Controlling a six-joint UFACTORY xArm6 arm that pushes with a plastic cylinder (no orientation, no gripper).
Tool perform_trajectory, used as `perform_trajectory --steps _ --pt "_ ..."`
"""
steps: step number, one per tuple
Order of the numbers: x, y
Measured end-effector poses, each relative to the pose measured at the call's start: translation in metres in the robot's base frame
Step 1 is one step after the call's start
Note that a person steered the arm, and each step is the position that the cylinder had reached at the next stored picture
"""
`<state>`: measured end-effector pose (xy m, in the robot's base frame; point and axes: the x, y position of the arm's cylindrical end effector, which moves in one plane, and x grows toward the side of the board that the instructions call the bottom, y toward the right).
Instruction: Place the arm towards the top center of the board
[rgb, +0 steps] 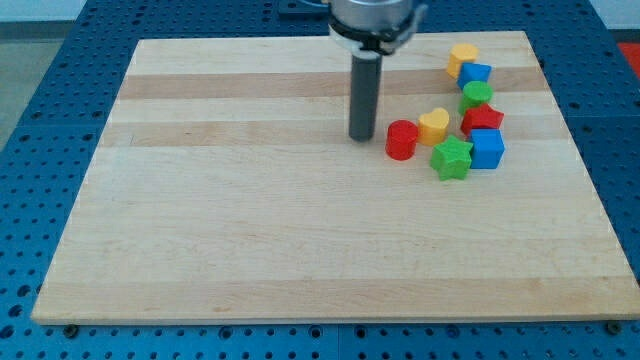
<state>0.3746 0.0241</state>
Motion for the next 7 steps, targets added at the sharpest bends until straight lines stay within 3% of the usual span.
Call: perform_trajectory --steps 2,5,7 --pt "-0.131 -0.001" --pt "-0.175 0.028" --pt "-0.181 0.036"
